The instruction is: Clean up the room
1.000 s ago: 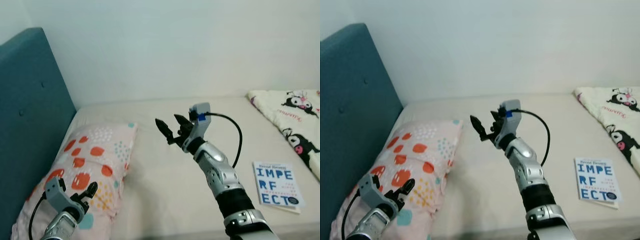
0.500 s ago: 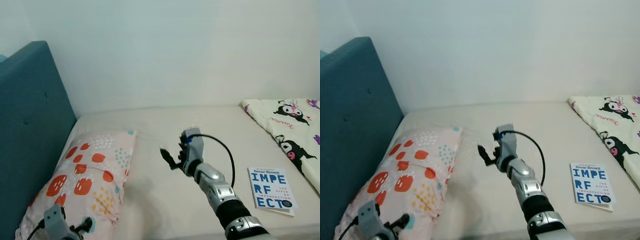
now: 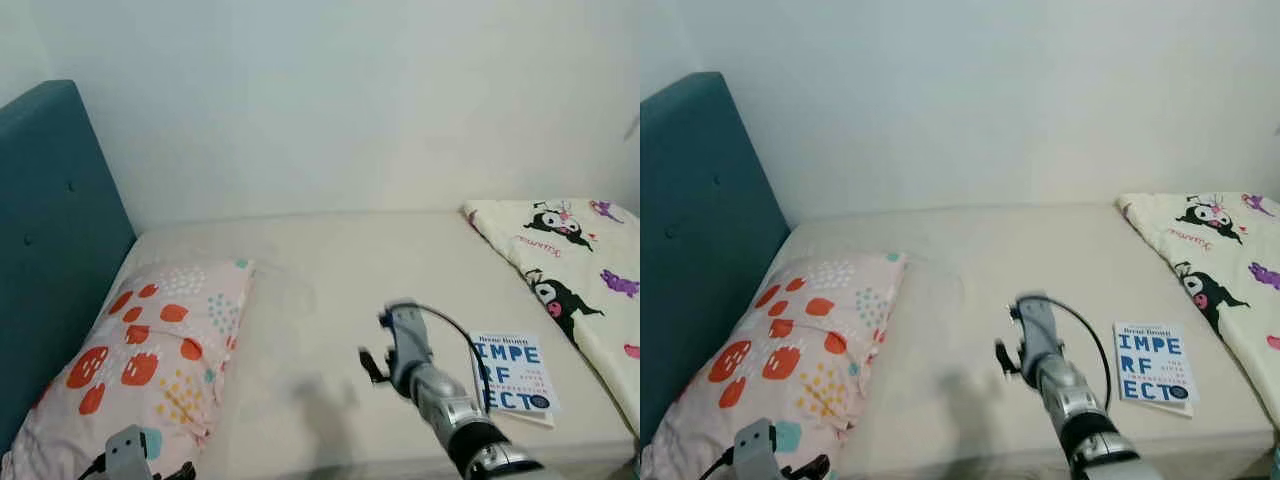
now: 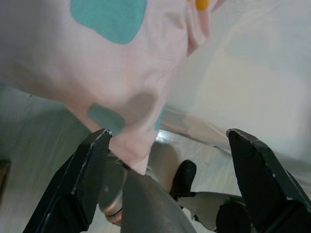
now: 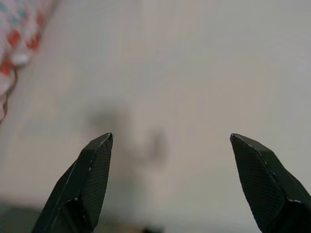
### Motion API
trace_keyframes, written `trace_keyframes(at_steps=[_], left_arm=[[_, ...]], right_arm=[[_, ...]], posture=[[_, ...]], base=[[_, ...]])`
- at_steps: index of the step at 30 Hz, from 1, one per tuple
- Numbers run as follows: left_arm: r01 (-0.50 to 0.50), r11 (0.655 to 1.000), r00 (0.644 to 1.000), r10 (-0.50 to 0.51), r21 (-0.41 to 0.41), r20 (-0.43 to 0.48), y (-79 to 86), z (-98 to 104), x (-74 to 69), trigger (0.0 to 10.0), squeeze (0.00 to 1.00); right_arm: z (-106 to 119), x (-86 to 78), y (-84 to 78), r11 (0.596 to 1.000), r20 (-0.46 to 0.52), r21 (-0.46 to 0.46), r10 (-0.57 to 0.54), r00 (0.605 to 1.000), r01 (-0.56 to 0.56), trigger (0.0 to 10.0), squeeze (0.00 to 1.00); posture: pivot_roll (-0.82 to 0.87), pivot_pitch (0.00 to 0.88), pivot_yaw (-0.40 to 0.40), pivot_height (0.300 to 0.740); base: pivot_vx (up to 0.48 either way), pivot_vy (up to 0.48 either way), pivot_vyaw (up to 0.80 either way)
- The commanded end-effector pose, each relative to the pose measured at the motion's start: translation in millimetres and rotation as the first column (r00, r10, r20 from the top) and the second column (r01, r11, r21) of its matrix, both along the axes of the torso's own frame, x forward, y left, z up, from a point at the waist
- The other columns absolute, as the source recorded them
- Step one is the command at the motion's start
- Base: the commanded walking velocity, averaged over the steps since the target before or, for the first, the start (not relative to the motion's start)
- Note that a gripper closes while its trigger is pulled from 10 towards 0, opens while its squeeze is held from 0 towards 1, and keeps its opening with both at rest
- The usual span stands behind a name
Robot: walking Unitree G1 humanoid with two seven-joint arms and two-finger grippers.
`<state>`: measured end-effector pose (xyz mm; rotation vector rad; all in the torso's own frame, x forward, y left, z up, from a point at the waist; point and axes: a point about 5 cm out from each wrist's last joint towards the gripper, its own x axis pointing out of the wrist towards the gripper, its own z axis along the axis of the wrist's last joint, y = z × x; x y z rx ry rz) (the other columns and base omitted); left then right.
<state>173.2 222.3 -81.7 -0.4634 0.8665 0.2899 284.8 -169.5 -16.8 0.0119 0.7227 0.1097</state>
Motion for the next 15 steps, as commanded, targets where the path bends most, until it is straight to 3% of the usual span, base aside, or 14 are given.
trace_keyframes(at_steps=[1,9,15], left_arm=[[0.011,1.0,1.0,-0.011,0.001,-0.011,-2.7,-1,-1.2,10.0,0.0],[0.041,0.999,0.999,-0.041,0.012,-0.008,-2.1,1,3.8,10.0,0.0],[0.078,0.997,0.997,-0.078,0.022,0.009,-5.3,6,16.4,10.0,0.0]], right_arm=[[-6,-6.7,-4.1,0.997,-0.037,0.031,-0.063,0.997,0.064,10.0,0.0],[-14,-16.5,-13.1,0.994,-0.056,0.013,-0.106,0.993,0.106,10.0,0.0],[-22,-26.8,-16.9,0.983,-0.087,0.044,-0.173,0.981,0.178,10.0,0.0]], posture=[[0.06,0.0,-0.056,0.74],[0.05,0.0,-0.053,0.74],[0.05,0.0,-0.06,0.74]], base=[[0.0,-0.48,0.0],[0.0,-0.48,0.0],[0.0,-0.48,0.0]])
